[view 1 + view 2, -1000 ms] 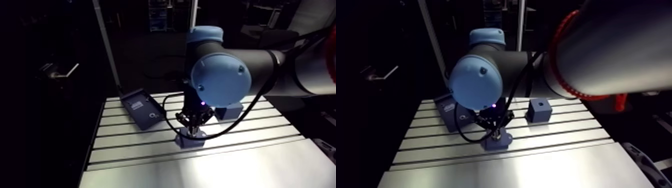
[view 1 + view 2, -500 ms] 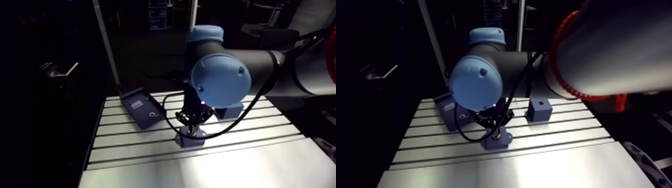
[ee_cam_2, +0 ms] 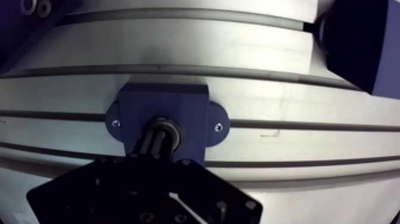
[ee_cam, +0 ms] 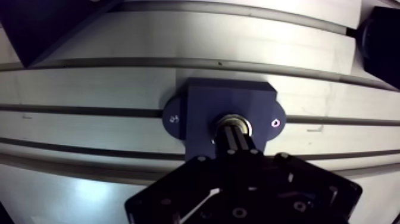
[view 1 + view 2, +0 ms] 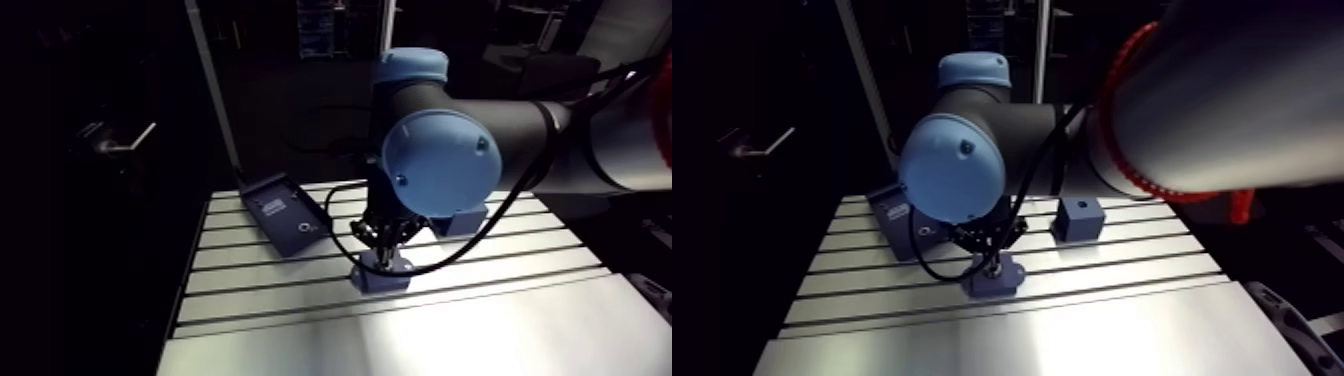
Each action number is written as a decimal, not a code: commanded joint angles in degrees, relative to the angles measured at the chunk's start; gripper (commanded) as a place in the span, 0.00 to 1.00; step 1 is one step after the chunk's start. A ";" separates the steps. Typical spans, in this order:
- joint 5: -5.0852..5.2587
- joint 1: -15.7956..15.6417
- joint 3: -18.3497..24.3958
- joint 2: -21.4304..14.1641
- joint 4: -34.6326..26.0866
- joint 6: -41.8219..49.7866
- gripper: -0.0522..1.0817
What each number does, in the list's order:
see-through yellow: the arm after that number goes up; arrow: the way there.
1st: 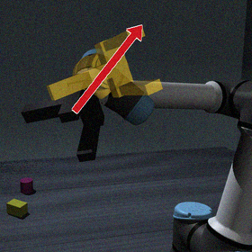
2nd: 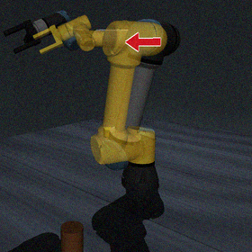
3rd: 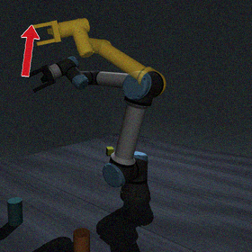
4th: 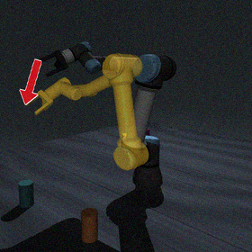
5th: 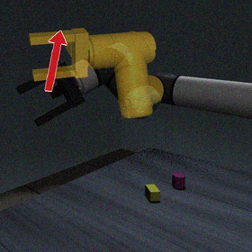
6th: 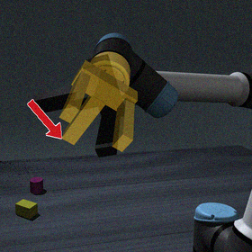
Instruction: Pick up the bearing and press it into the housing until flush.
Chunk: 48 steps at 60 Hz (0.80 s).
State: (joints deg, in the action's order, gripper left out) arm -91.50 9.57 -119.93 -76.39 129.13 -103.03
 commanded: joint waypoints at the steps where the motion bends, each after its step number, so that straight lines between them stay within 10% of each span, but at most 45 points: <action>1: -0.04 0.00 0.00 0.07 0.03 -0.02 0.99; 48: -0.13 0.10 -0.44 0.15 0.03 -0.03 0.99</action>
State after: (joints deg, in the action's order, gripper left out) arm -91.55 9.65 -120.34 -76.26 129.15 -103.09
